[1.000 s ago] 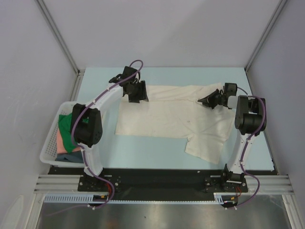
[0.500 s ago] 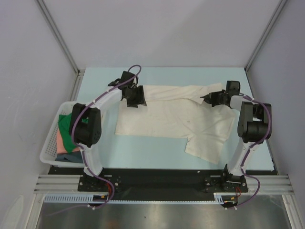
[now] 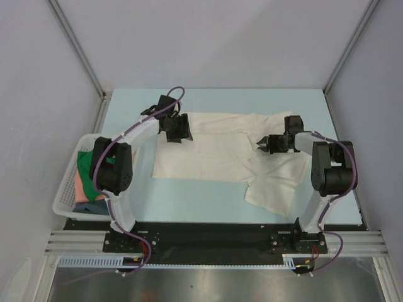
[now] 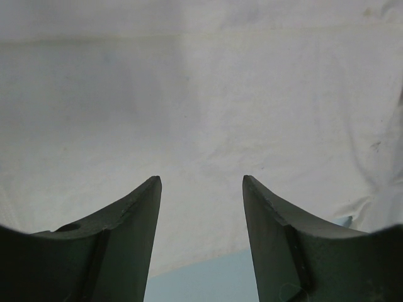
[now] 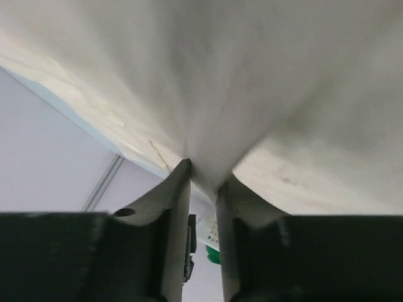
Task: Fold and stack the t-shirts
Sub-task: Fold the tshirt
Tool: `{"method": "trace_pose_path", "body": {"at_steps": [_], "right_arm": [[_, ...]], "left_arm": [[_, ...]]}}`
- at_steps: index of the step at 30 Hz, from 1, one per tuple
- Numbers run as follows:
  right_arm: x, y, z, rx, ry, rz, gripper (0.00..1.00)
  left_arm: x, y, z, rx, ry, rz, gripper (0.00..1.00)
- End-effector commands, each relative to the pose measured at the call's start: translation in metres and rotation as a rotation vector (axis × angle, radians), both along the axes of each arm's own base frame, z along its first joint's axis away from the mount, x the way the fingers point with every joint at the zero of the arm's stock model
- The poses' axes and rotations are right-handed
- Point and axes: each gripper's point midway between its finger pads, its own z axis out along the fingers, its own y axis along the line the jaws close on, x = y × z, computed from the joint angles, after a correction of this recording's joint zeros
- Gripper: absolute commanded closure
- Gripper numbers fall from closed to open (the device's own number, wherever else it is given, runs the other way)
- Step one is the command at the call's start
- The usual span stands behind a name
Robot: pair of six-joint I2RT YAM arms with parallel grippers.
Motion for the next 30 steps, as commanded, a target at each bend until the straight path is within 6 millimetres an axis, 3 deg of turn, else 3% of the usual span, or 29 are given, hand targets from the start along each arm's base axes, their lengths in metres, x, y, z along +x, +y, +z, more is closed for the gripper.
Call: {"method": "trace_pose_path", "body": {"at_steps": [1,2,4,5,6,9,10,11,13,16,17,18,20,22,25,29,30], "right_arm": [[-0.013,-0.005,0.016,-0.047,0.014,-0.035,0.65],[-0.015,-0.01,0.018,-0.074,-0.006,0.016,0.54],[-0.017,-0.013,0.024,-0.119,-0.042,0.105,0.43],[-0.02,-0.032,0.026,-0.167,-0.036,0.119,0.39],[-0.011,-0.042,0.044,-0.275,-0.123,0.233,0.35],[0.004,-0.089,0.076,-0.58,-0.213,0.305,0.25],[0.018,-0.111,0.096,-0.714,-0.266,0.338,0.23],[0.027,-0.124,0.102,-0.79,-0.301,0.362,0.22],[0.065,-0.148,0.13,-0.935,-0.45,0.393,0.22],[0.097,-0.166,0.113,-0.923,-0.477,0.44,0.2],[0.107,-0.171,0.12,-0.928,-0.503,0.454,0.2],[0.116,-0.171,0.103,-0.905,-0.507,0.487,0.19],[0.126,-0.177,0.1,-0.916,-0.521,0.523,0.14],[0.134,-0.174,0.085,-0.873,-0.539,0.567,0.13],[0.149,-0.173,0.075,-0.85,-0.592,0.618,0.15],[0.171,-0.18,0.07,-0.802,-0.667,0.596,0.27],[0.174,-0.183,0.069,-0.789,-0.675,0.584,0.27]], "left_arm": [[0.005,-0.004,0.021,-0.041,-0.059,-0.01,0.4],[0.007,-0.005,0.021,-0.043,-0.061,-0.013,0.4],[0.008,-0.006,0.02,-0.045,-0.062,-0.016,0.4],[0.011,-0.004,0.022,-0.032,-0.074,-0.013,0.4],[0.013,-0.003,0.023,-0.028,-0.081,-0.012,0.4],[0.025,0.002,0.034,-0.016,-0.121,-0.003,0.4],[0.03,0.008,0.036,-0.001,-0.128,0.009,0.4],[0.036,0.013,0.035,0.016,-0.132,0.014,0.4],[0.055,0.018,0.049,-0.005,-0.182,0.017,0.4],[0.08,0.02,0.054,-0.07,-0.191,0.012,0.41],[0.087,0.02,0.055,-0.078,-0.196,0.014,0.42],[0.099,0.02,0.053,-0.084,-0.205,0.017,0.42],[0.112,0.022,0.05,-0.092,-0.213,0.031,0.42],[0.13,0.023,0.045,-0.116,-0.231,0.048,0.44],[0.147,0.025,0.041,-0.184,-0.253,0.101,0.45],[0.163,0.03,0.026,-0.229,-0.252,0.152,0.46],[0.168,0.03,0.031,-0.233,-0.263,0.157,0.46]]}}
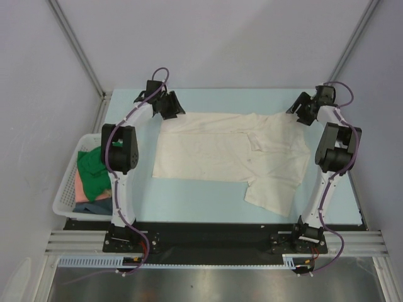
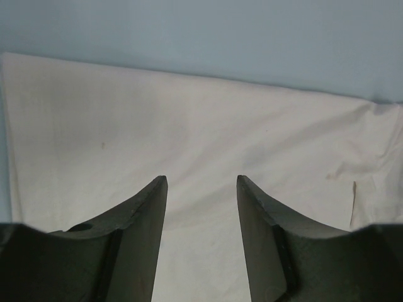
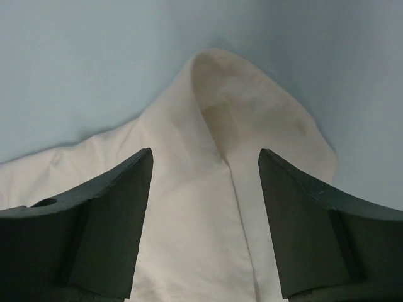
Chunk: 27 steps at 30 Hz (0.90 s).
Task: Fold and stack the t-shirts
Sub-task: Fold the tshirt
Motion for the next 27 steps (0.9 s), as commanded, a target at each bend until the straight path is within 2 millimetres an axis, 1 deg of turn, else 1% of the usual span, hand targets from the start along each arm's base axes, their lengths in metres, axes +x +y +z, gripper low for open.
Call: {"method": "trace_pose_path", "body": {"at_steps": [1,2,3,4,5,6,8,9,11,13,16,18,19,24,27], "right_arm": [[0.037,-0.003,0.041,0.032,-0.172,0.075,0.27],[0.04,-0.004,0.041,0.037,-0.177,0.077,0.25],[0.042,-0.003,0.04,0.038,-0.177,0.081,0.24],[0.046,-0.001,0.045,0.05,-0.191,0.091,0.24],[0.046,-0.001,0.036,0.06,-0.171,0.091,0.23],[0.048,-0.001,0.032,0.06,-0.163,0.09,0.23],[0.049,0.0,0.026,0.077,-0.156,0.087,0.24],[0.049,0.001,0.024,0.081,-0.154,0.084,0.25],[0.05,0.001,0.02,0.088,-0.153,0.076,0.27],[0.05,0.002,0.019,0.096,-0.153,0.073,0.28],[0.051,0.005,0.018,0.105,-0.152,0.07,0.3],[0.049,0.009,0.013,0.111,-0.137,0.072,0.35],[0.049,0.009,0.012,0.114,-0.132,0.07,0.36],[0.047,0.016,0.0,0.111,-0.108,0.079,0.36],[0.049,0.015,-0.008,0.116,-0.099,0.068,0.37]], "left_arm": [[0.029,-0.002,0.024,-0.08,-0.081,0.031,0.47],[0.031,0.0,0.015,-0.079,-0.065,0.036,0.47],[0.035,0.001,0.019,-0.079,-0.072,0.041,0.47],[0.035,0.004,0.013,-0.073,-0.055,0.051,0.47],[0.036,0.007,0.01,-0.068,-0.042,0.063,0.47],[0.038,0.014,0.002,-0.056,-0.023,0.088,0.47],[0.035,0.022,-0.008,-0.068,0.028,0.125,0.48],[0.034,0.027,-0.016,-0.07,0.051,0.142,0.48],[0.032,0.031,-0.024,-0.077,0.08,0.162,0.48],[0.032,0.032,-0.029,-0.088,0.091,0.169,0.48],[0.032,0.033,-0.031,-0.093,0.095,0.164,0.48],[0.032,0.035,-0.036,-0.097,0.108,0.175,0.48],[0.032,0.036,-0.037,-0.099,0.113,0.18,0.48],[0.033,0.039,-0.041,-0.114,0.125,0.19,0.48],[0.033,0.039,-0.047,-0.119,0.137,0.189,0.48]]}}
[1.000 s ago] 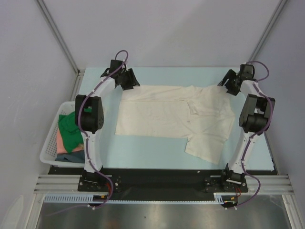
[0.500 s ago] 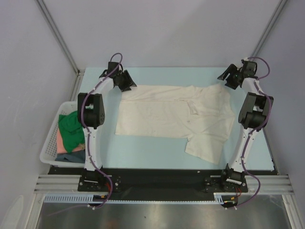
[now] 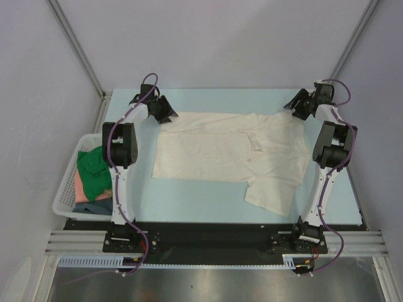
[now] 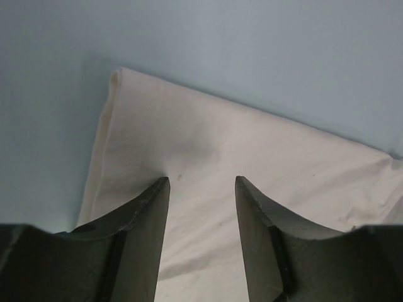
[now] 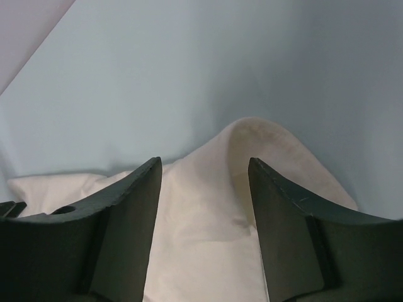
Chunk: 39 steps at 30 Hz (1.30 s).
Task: Fold and stack the t-shirts
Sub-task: Fold the tshirt
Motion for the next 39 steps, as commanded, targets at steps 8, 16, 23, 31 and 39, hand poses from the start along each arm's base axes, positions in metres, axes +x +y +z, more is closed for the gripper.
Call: {"method": "trace_pose_path", "body": {"at_steps": [8,16,23,31,39], "right_arm": [[0.015,-0.002,-0.017,0.05,0.0,-0.048,0.54],[0.023,-0.039,0.005,-0.015,-0.041,-0.162,0.95],[0.023,-0.048,0.028,-0.025,0.0,-0.144,0.64],[-0.032,-0.043,0.08,-0.078,0.137,-0.167,0.37],[-0.129,0.012,0.061,0.095,0.278,-0.092,0.53]], "left_arm": [[0.008,0.003,-0.009,-0.041,0.017,0.02,0.48],[0.014,0.01,-0.009,-0.044,0.006,0.021,0.48],[0.02,0.021,0.04,0.054,-0.075,-0.015,0.43],[0.002,0.027,0.122,0.165,-0.204,-0.036,0.37],[-0.059,0.012,0.1,0.254,-0.142,-0.103,0.5]]}}
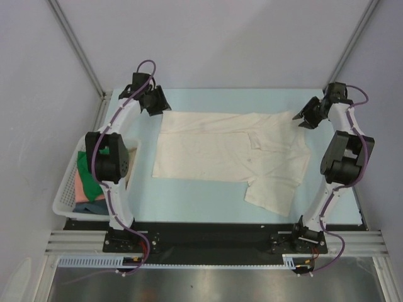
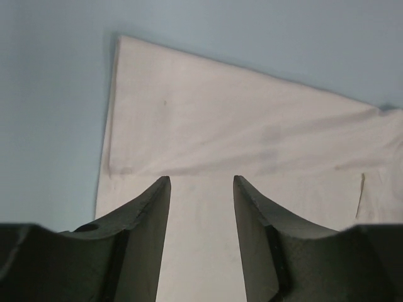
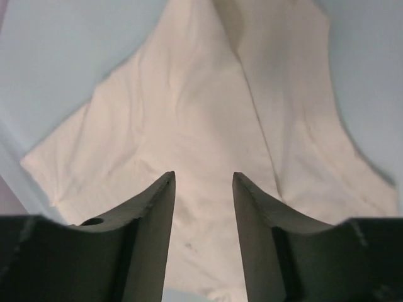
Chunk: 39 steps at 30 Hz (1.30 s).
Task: Fold and stack the t-shirts
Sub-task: Fold the tshirt
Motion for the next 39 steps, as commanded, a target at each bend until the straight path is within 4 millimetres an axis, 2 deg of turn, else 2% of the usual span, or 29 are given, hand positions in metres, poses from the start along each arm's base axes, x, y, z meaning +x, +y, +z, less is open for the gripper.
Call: {"method": "trace_pose_path", "body": {"at_steps": [1,3,7,13,19,28,36,39], "right_arm": [[-0.035,0.023,0.007,0.089,0.038,0.038,0.54],[-0.052,0.027,-0.006,0.101,0.087,0.051,0.55],[-0.07,0.035,-0.026,0.134,0.169,0.093,0.53],[-0.084,0.032,-0.052,0.125,0.232,0.119,0.49],[-0.089,0.024,-0.071,0.068,0.272,0.141,0.55],[-0.09,0.023,-0.089,0.049,0.293,0.167,0.52],[-0.089,0.03,-0.094,0.077,0.296,0.183,0.55],[-0.088,0.033,-0.095,0.09,0.297,0.186,0.6]], "left_arm": [[-0.021,-0.006,-0.005,0.046,-0.002,-0.044,0.51],[-0.028,-0.006,-0.016,0.051,0.029,-0.053,0.52],[-0.034,-0.003,-0.03,0.073,0.086,-0.054,0.51],[-0.055,0.0,-0.047,0.058,0.151,0.007,0.48],[-0.055,-0.002,-0.054,0.059,0.171,-0.01,0.49],[-0.053,-0.006,-0.064,0.031,0.2,-0.005,0.46],[-0.056,0.011,-0.061,0.11,0.19,0.049,0.46],[-0.055,0.014,-0.059,0.127,0.185,0.047,0.47]]}}
